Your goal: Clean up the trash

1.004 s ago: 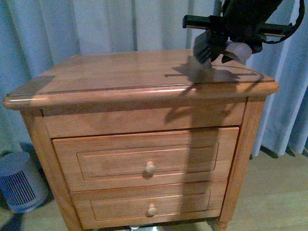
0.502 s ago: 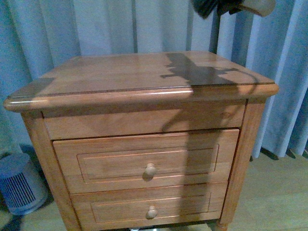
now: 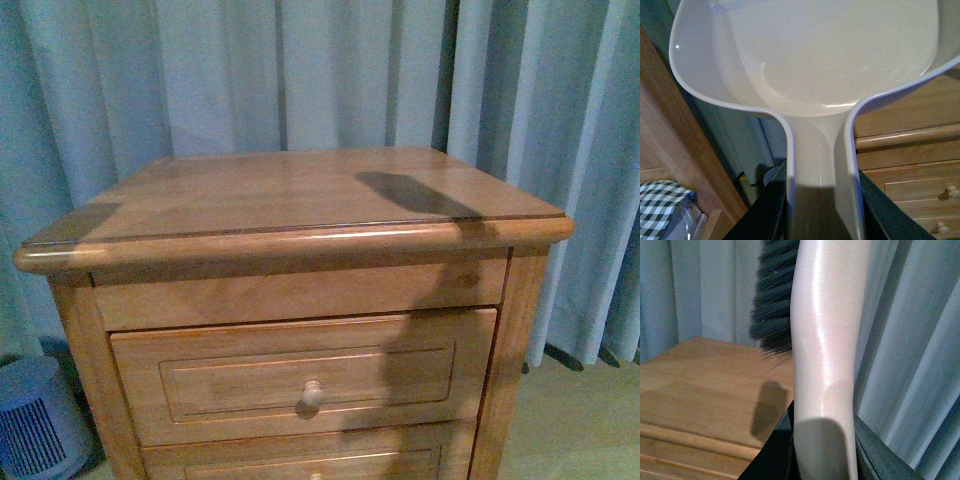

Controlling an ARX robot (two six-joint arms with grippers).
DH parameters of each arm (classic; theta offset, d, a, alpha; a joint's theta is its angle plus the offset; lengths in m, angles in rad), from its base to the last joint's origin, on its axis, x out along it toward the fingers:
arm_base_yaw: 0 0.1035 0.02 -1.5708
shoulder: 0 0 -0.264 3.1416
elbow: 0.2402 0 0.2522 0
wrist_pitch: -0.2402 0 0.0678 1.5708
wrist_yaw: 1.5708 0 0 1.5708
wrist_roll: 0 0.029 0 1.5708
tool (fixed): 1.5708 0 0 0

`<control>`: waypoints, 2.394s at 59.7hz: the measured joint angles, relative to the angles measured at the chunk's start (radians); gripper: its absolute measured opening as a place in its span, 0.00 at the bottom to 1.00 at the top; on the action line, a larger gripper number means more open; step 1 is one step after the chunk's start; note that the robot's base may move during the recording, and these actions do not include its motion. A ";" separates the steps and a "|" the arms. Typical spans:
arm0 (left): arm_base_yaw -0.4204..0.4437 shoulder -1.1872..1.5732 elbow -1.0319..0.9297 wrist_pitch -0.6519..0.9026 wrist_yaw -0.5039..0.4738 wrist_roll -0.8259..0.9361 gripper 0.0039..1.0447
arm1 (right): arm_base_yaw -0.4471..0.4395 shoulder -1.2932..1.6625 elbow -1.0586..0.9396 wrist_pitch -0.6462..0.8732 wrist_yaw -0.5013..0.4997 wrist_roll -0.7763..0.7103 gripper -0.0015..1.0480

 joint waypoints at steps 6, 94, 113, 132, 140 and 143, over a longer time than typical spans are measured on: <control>0.000 0.000 0.000 0.000 0.000 0.000 0.26 | -0.029 -0.119 -0.137 0.068 -0.001 -0.001 0.19; -0.001 -0.002 0.000 0.002 0.000 -0.003 0.26 | -0.146 -0.452 -0.496 0.250 -0.039 0.000 0.19; -0.002 -0.002 0.000 0.002 0.000 -0.003 0.26 | -0.146 -0.452 -0.496 0.250 -0.042 0.000 0.19; -0.001 -0.003 0.000 0.002 -0.001 -0.003 0.26 | -0.146 -0.452 -0.497 0.251 -0.038 0.000 0.19; -0.001 -0.002 -0.001 0.002 -0.003 -0.003 0.26 | -0.145 -0.452 -0.497 0.251 -0.041 0.000 0.19; -0.002 -0.003 0.000 0.002 0.005 -0.002 0.26 | -0.146 -0.453 -0.497 0.251 -0.037 0.000 0.19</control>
